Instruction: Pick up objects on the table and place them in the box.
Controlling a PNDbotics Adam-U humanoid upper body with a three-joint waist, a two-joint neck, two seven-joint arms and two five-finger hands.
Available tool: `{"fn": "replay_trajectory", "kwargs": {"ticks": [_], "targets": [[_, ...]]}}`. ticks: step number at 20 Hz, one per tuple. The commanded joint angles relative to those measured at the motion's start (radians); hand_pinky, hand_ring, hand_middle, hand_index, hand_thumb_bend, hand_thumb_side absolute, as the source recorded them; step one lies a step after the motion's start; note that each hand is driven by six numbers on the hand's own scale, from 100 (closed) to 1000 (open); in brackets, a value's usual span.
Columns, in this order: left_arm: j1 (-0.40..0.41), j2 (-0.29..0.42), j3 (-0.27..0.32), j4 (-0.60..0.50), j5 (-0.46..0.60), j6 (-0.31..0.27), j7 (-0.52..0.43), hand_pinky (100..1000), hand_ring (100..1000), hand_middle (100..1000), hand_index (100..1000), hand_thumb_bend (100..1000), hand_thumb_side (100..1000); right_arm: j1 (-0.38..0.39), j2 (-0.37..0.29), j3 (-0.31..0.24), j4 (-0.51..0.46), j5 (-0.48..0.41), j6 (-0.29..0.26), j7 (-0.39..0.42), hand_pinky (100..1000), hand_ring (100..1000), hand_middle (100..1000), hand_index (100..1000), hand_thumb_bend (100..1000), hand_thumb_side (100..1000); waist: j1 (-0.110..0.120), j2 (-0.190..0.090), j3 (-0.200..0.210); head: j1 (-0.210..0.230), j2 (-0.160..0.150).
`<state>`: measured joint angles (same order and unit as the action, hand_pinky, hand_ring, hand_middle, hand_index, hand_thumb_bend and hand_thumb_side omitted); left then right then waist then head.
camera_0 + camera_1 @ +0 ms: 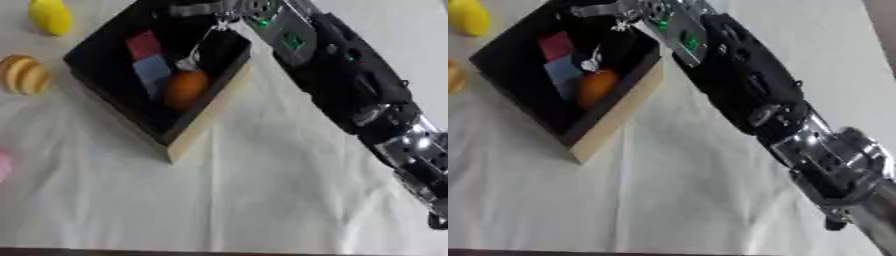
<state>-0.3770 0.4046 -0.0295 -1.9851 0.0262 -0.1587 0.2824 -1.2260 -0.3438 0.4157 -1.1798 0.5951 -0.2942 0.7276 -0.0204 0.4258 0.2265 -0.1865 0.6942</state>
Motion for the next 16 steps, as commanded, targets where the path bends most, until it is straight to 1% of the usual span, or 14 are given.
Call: {"fn": "replay_trajectory", "kwargs": {"ticks": [1,3,4,8,9,10,11,12,13,15,16], "targets": [[-0.002,0.013,0.002,-0.015,0.007,0.001,-0.001,707,778,648,809,100,640,-0.020,-0.011,-0.024,-0.041,-0.021,0.003,0.011,1000,1000,1000,1000,100,323,0.000,-0.179,-0.001,0.004,-0.001],[-0.001,0.013,0.002,-0.015,0.007,0.001,-0.001,707,778,648,810,100,640,-0.018,-0.014,-0.033,-0.057,-0.039,0.013,0.009,1000,1000,1000,1000,100,288,0.001,-0.180,-0.003,0.006,0.000],[-0.001,0.013,0.002,-0.015,0.007,0.001,-0.001,707,779,648,809,100,640,-0.018,-0.016,-0.041,-0.067,-0.049,0.022,0.005,1000,1000,1000,1000,100,240,0.001,-0.180,-0.004,0.007,0.000],[0.001,0.014,0.004,-0.015,0.005,0.003,-0.001,707,779,648,809,100,640,-0.016,-0.040,-0.078,-0.132,-0.096,0.075,-0.031,1000,1000,1000,1000,100,264,0.003,-0.181,-0.010,0.013,0.000],[0.002,0.014,0.005,-0.015,0.004,0.003,-0.001,707,779,649,809,100,639,-0.015,-0.050,-0.088,-0.157,-0.110,0.091,-0.046,990,1000,985,1000,100,272,0.003,-0.182,-0.012,0.016,0.000],[0.002,0.016,0.006,-0.015,0.002,0.003,0.000,707,780,649,809,100,639,-0.012,-0.068,-0.100,-0.188,-0.128,0.108,-0.065,968,1000,951,1000,100,277,0.003,-0.182,-0.015,0.021,0.000],[0.002,0.018,0.007,-0.015,0.000,0.003,0.001,708,780,649,809,100,638,-0.007,-0.088,-0.111,-0.218,-0.145,0.128,-0.085,939,1000,894,973,100,297,0.003,-0.182,-0.018,0.028,0.000],[0.002,0.022,0.009,-0.015,-0.003,0.004,0.003,708,780,649,809,100,637,0.000,-0.114,-0.124,-0.252,-0.168,0.150,-0.113,935,1000,872,952,100,319,0.003,-0.182,-0.021,0.037,0.001],[0.000,0.027,0.011,-0.015,-0.006,0.004,0.005,708,780,650,809,100,636,0.010,-0.139,-0.136,-0.286,-0.200,0.170,-0.141,926,996,840,923,100,374,0.003,-0.183,-0.024,0.046,0.003],[-0.004,0.042,0.013,-0.015,-0.015,0.005,0.007,709,781,651,810,100,632,0.041,-0.198,-0.161,-0.357,-0.299,0.200,-0.204,917,964,816,912,100,454,0.004,-0.185,-0.031,0.063,0.007],[-0.007,0.051,0.014,-0.015,-0.020,0.006,0.008,709,781,651,810,100,631,0.062,-0.231,-0.174,-0.395,-0.365,0.211,-0.238,918,958,811,911,100,470,0.005,-0.185,-0.034,0.071,0.010]]}}
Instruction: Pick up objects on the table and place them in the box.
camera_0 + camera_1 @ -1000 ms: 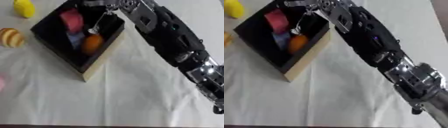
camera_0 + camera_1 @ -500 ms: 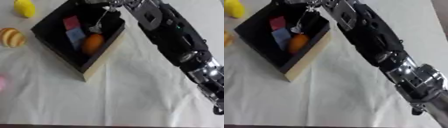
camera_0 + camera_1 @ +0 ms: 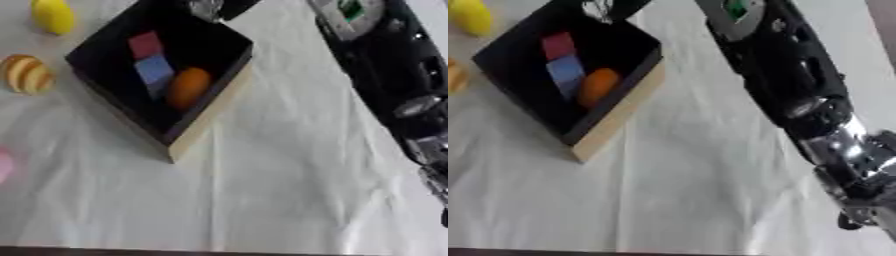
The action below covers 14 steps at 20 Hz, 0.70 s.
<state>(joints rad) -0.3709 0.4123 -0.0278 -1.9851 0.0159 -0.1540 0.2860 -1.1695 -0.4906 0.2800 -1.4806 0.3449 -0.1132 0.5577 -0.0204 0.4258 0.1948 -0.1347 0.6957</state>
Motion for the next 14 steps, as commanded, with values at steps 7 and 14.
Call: {"fn": "replay_trajectory", "kwargs": {"ticks": [7,14], "targets": [[-0.042,0.174,0.008,-0.015,-0.071,0.024,0.002,718,784,662,819,100,597,0.227,-0.360,-0.164,-0.353,-0.429,0.074,-0.358,901,908,767,882,100,470,0.013,-0.183,-0.022,0.054,0.023],[0.000,0.408,0.019,-0.008,-0.198,0.158,-0.116,757,819,722,881,100,409,0.473,-0.529,-0.268,-0.508,-0.428,0.114,-0.560,896,900,758,854,100,471,0.033,-0.176,-0.020,0.064,0.041]]}}
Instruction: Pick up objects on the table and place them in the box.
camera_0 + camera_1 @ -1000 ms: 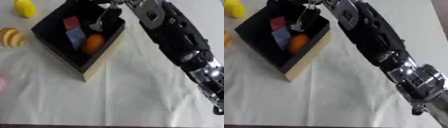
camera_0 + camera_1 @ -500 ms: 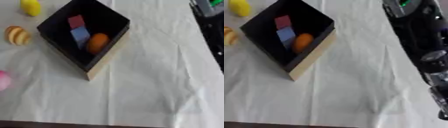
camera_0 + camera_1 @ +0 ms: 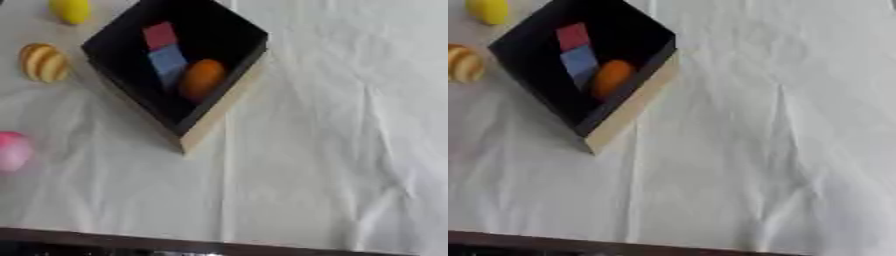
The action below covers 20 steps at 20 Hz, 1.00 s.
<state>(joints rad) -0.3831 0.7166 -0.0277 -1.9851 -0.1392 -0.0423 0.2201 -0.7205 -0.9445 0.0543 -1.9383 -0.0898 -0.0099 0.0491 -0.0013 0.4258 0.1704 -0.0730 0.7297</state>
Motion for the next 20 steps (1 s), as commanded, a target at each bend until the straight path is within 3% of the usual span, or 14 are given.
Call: {"fn": "replay_trajectory", "kwargs": {"ticks": [1,5,10,20], "targets": [[0.027,0.131,0.025,-0.003,-0.059,0.064,-0.088,763,821,728,884,100,414,0.050,-0.088,-0.053,-0.056,0.014,0.012,-0.067,897,900,758,852,100,470,0.016,-0.175,0.007,0.001,0.010],[0.086,0.226,0.042,0.028,-0.136,0.088,-0.273,812,858,778,930,104,416,0.121,-0.112,-0.090,-0.061,0.029,0.026,-0.117,900,899,755,849,100,470,0.022,-0.180,0.022,-0.008,0.022],[0.113,0.260,0.051,0.057,-0.254,0.064,-0.486,847,877,801,950,239,418,0.170,-0.109,-0.112,-0.057,0.039,0.047,-0.138,905,899,751,835,100,470,0.025,-0.186,0.036,0.012,0.036],[0.107,0.260,0.039,0.062,-0.292,0.053,-0.612,875,904,835,947,362,325,0.204,-0.086,-0.131,-0.044,0.041,0.058,-0.142,910,899,747,835,100,470,0.025,-0.189,0.035,0.019,0.025]]}}
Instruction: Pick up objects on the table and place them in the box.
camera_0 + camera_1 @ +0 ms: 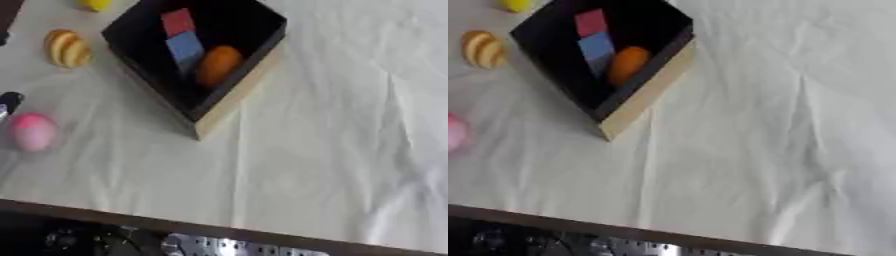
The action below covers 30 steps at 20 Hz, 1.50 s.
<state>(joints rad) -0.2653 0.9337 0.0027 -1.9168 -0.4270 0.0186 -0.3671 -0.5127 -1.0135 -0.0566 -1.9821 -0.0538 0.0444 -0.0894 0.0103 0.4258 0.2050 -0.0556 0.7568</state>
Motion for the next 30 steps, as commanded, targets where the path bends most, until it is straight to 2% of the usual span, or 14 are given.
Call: {"fn": "replay_trajectory", "kwargs": {"ticks": [1,5,9,13,20,26,28,29,30], "targets": [[-0.013,0.045,0.007,-0.006,-0.003,-0.013,-0.037,879,907,837,946,378,313,-0.001,-0.015,-0.021,0.002,0.006,0.005,-0.004,910,899,747,834,100,470,0.015,-0.190,0.000,0.001,-0.001],[-0.022,0.055,-0.007,0.000,-0.009,-0.041,-0.096,895,916,840,933,480,238,0.006,-0.010,-0.025,0.009,0.007,0.007,-0.007,912,899,747,833,100,470,0.018,-0.190,-0.002,0.002,0.007],[-0.029,0.063,-0.020,0.011,-0.042,-0.053,-0.155,901,912,829,925,578,100,0.009,-0.005,-0.025,0.012,0.008,0.007,-0.005,912,899,745,828,100,470,0.020,-0.190,-0.005,0.011,0.009],[-0.023,0.062,-0.034,0.039,-0.080,-0.034,-0.200,884,895,811,918,601,100,0.014,0.001,-0.027,0.016,0.012,0.008,-0.003,914,898,743,823,100,470,0.022,-0.189,-0.008,0.021,0.010],[-0.021,0.046,-0.077,0.101,-0.142,0.035,-0.215,850,869,773,921,587,100,0.020,0.016,-0.027,0.026,0.011,0.012,0.002,917,897,737,814,100,470,0.023,-0.186,-0.018,0.049,0.010],[-0.040,0.024,-0.111,0.134,-0.180,0.050,-0.214,828,853,763,903,585,100,0.018,0.028,-0.029,0.035,0.002,0.015,0.002,919,894,732,812,100,470,0.023,-0.185,-0.026,0.059,0.007],[-0.048,0.017,-0.120,0.143,-0.202,0.058,-0.213,803,836,747,881,544,100,0.018,0.032,-0.030,0.037,0.000,0.015,0.000,920,893,730,812,100,470,0.023,-0.185,-0.029,0.062,0.009],[-0.053,0.010,-0.124,0.149,-0.207,0.062,-0.210,777,819,724,859,482,100,0.018,0.034,-0.030,0.038,-0.001,0.016,0.000,921,893,729,813,100,470,0.023,-0.185,-0.030,0.063,0.009],[-0.057,0.004,-0.128,0.153,-0.208,0.068,-0.205,777,819,724,859,482,100,0.018,0.036,-0.030,0.040,-0.002,0.016,0.001,921,893,729,813,100,470,0.023,-0.185,-0.031,0.063,0.009]]}}
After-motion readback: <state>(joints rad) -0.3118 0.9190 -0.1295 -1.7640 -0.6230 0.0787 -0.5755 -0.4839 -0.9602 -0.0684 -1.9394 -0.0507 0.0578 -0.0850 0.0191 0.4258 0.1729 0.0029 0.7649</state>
